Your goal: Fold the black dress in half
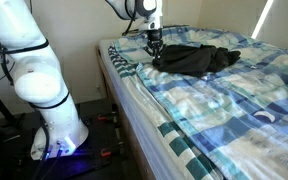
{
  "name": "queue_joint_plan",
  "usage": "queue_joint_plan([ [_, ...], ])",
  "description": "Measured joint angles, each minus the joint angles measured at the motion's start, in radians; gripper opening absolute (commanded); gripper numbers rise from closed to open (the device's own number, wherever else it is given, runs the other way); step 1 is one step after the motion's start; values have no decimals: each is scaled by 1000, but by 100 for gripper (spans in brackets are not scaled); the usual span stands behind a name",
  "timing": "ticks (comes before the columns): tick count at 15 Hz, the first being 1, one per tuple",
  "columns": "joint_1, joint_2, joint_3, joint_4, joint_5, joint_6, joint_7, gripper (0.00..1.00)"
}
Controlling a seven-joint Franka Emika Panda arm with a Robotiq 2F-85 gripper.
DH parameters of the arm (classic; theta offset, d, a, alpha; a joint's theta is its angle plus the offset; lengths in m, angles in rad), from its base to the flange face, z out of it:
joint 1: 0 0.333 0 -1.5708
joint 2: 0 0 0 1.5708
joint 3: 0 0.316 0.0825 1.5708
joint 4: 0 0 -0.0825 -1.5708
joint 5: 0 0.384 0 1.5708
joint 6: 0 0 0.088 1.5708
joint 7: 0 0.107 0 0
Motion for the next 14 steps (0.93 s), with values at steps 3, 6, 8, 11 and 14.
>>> queue_joint_plan([
  [3, -9, 6, 1, 93, -104, -6, 36, 1],
  [6, -17, 41, 1, 233, -224, -39, 45, 1],
  [8, -19, 88, 1, 336, -279, -58, 42, 1],
  [11, -15, 185, 1, 495, -344, -75, 28, 1],
  [14, 6, 292, -7, 664, -401, -105, 2, 1],
])
